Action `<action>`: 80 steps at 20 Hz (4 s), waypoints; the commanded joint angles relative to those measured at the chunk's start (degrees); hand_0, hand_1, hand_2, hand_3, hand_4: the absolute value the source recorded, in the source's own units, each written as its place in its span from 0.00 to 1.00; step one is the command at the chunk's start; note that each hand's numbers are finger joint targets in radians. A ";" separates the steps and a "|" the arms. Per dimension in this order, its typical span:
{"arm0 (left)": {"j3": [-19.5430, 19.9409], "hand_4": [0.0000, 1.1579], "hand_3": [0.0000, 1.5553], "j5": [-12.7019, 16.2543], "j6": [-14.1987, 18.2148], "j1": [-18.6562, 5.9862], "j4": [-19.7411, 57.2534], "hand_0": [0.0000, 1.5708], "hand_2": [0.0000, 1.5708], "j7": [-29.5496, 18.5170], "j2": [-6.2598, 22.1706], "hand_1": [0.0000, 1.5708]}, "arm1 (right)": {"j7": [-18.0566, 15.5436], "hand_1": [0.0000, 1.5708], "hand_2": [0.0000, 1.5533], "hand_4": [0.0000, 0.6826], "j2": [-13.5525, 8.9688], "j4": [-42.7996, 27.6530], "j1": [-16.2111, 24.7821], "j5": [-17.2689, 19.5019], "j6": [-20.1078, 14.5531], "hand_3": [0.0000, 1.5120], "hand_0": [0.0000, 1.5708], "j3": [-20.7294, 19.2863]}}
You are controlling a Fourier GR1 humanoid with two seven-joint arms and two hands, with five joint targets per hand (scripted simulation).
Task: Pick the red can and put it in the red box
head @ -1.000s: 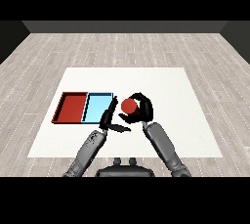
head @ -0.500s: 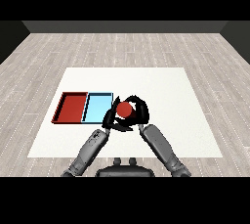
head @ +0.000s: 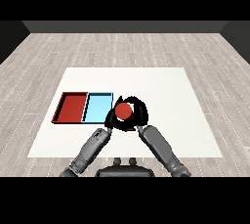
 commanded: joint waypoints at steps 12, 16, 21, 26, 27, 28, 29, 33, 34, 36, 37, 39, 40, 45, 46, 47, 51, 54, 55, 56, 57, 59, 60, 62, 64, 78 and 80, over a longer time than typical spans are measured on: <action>-3.47 0.96 0.92 8.53 13.71 0.31 -0.72 0.92 0.94 -1.35 0.02 0.92 | -2.37 0.99 0.94 0.96 0.01 2.77 -2.39 -2.34 -4.39 0.92 0.99 4.50; -8.55 0.97 0.95 12.26 17.70 -6.82 9.92 1.00 0.99 -6.92 0.03 1.00 | -6.08 0.95 0.93 0.96 0.00 5.82 -3.05 -4.18 -4.00 0.92 0.95 4.64; -6.45 0.97 0.95 9.02 17.12 -3.21 6.74 1.00 0.99 -5.39 0.02 1.00 | -2.53 0.94 0.93 0.94 -0.02 3.46 -2.95 -3.36 -5.32 0.92 0.94 5.83; -3.73 0.98 0.95 7.04 19.19 -3.26 0.82 1.00 1.00 -4.80 0.04 1.00 | -3.48 0.95 0.93 0.93 -0.01 4.92 -4.96 -6.04 -5.18 0.92 0.95 5.75; -2.68 0.98 0.96 8.24 16.65 -5.12 5.02 1.00 1.00 -8.03 0.03 1.00 | 1.76 0.95 0.92 0.87 0.00 3.96 -7.51 -4.92 -3.27 0.91 0.95 2.40; -2.33 0.99 0.96 7.21 16.65 -2.96 1.06 1.00 1.00 -9.25 0.03 1.00 | -5.17 0.92 0.89 0.60 0.00 7.08 -4.60 -7.21 -5.62 0.89 0.92 5.65; -3.92 0.99 0.97 9.33 18.51 -3.13 4.03 1.00 1.00 -11.11 0.03 1.00 | -3.82 0.79 0.80 0.00 0.01 6.98 -2.49 -5.54 -1.53 0.76 0.79 2.72; -2.76 0.99 0.97 8.76 16.95 -2.69 2.81 1.00 1.00 -11.70 0.02 1.00 | 4.07 0.00 0.00 0.00 -0.31 4.34 -3.16 0.55 -4.34 0.00 0.00 4.13; -2.79 0.99 0.97 8.82 16.94 -2.69 2.87 1.00 1.00 -11.79 0.02 1.00 | 4.71 0.00 0.00 0.00 -0.13 4.27 -3.01 1.44 -4.12 0.00 0.00 3.95; -4.31 0.99 0.97 9.71 19.70 -5.39 4.44 1.00 1.00 -10.89 0.02 1.00 | 8.22 0.00 0.00 0.00 0.01 2.29 -3.92 3.14 -5.79 0.00 0.00 4.26; 0.21 0.99 0.97 10.16 18.37 -8.12 7.21 1.00 1.00 -10.74 0.02 1.00 | 7.34 0.00 0.00 0.00 0.01 3.35 -3.29 2.52 -2.95 0.00 0.00 3.50; 0.44 0.98 0.97 10.84 15.66 -5.83 9.22 1.00 1.00 -15.75 0.01 1.00 | 8.37 0.00 0.00 0.00 0.02 3.89 -4.87 2.05 -2.55 0.00 0.00 2.09; -3.48 0.98 0.97 8.11 21.36 -3.24 2.82 1.00 1.00 -11.19 0.01 1.00 | 5.42 0.00 0.00 0.00 0.02 2.98 -1.19 1.23 -3.16 0.00 0.00 2.80; -3.97 0.98 0.96 7.82 17.94 1.10 4.06 1.00 1.00 -15.60 0.01 1.00 | 9.79 0.00 0.00 0.00 0.02 3.69 -5.56 0.64 -5.05 0.00 0.00 2.11; -3.81 0.98 0.96 4.89 20.23 -0.10 1.00 1.00 1.00 -9.74 0.01 1.00 | 8.78 0.00 0.00 0.00 0.02 0.80 -1.41 3.29 -3.60 0.00 0.00 2.07; -7.02 0.98 0.95 6.12 24.98 -1.28 -0.23 1.00 1.00 -10.76 0.00 1.00 | 7.48 0.00 0.00 0.00 0.02 2.25 -2.63 2.08 -6.63 0.00 0.00 4.95; -3.42 0.98 0.95 5.20 22.28 -1.73 0.10 1.00 1.00 -7.68 0.02 1.00 | 5.64 0.00 0.00 0.00 -2.29 -3.38 5.32 1.97 0.29 0.00 0.00 0.68; 1.06 0.98 0.94 2.28 19.92 -1.15 1.60 1.00 1.00 -8.26 0.02 1.00 | 6.17 0.00 0.00 0.00 -0.01 -1.34 2.67 0.98 1.00 0.00 0.00 -0.43; -1.43 0.98 0.93 4.37 21.27 -1.01 1.57 1.00 1.00 -10.01 0.01 1.00 | 9.47 0.00 0.00 0.00 -2.25 -7.85 5.43 1.93 0.83 0.00 0.00 -0.92; 0.10 0.98 0.94 4.31 20.56 -2.75 2.51 1.00 0.99 -8.68 0.01 1.00 | 5.65 0.00 0.00 0.00 -2.76 -8.45 8.75 0.47 2.74 0.00 0.00 -1.40; 0.54 0.98 0.94 2.52 18.82 1.65 -0.07 1.00 0.99 -10.12 0.37 1.00 | 5.98 0.00 0.00 0.00 -4.85 -7.40 7.14 -0.88 5.98 0.00 0.00 -4.59; 1.36 0.98 0.94 2.29 17.77 2.02 -2.79 1.00 0.99 -8.45 2.91 1.00 | 0.45 0.00 0.00 0.00 -4.80 -6.78 10.56 -1.56 7.04 0.00 0.00 -6.08; 4.17 0.97 0.94 2.94 17.08 -1.91 -1.36 1.00 0.99 -6.42 4.67 1.00 | 6.85 0.00 0.00 0.00 -8.12 -13.27 11.98 -3.34 7.36 0.00 0.00 -7.08; 5.86 0.97 0.95 2.30 17.82 -2.10 0.40 1.00 1.00 -6.36 3.50 1.00 | 6.93 0.00 0.00 0.00 -8.29 -15.26 12.53 -5.37 8.96 0.00 0.00 -9.84; 7.13 0.98 0.95 2.83 15.93 1.83 -6.13 1.00 1.00 -5.00 8.32 1.00 | 6.32 0.00 0.00 0.00 -9.05 -18.27 15.94 -4.87 9.36 0.00 0.00 -9.31; 19.62 0.98 0.95 -2.94 14.09 -2.09 3.68 1.00 0.98 3.89 26.97 1.00 | 2.67 0.00 0.00 0.00 -13.74 -18.21 28.66 -9.62 15.63 0.00 0.00 -18.41; 21.24 0.96 0.95 -1.97 11.33 -3.87 10.35 1.00 0.98 7.29 29.56 1.00 | 4.44 0.00 0.00 0.00 -14.56 -17.80 27.62 -10.93 16.50 0.00 0.00 -19.38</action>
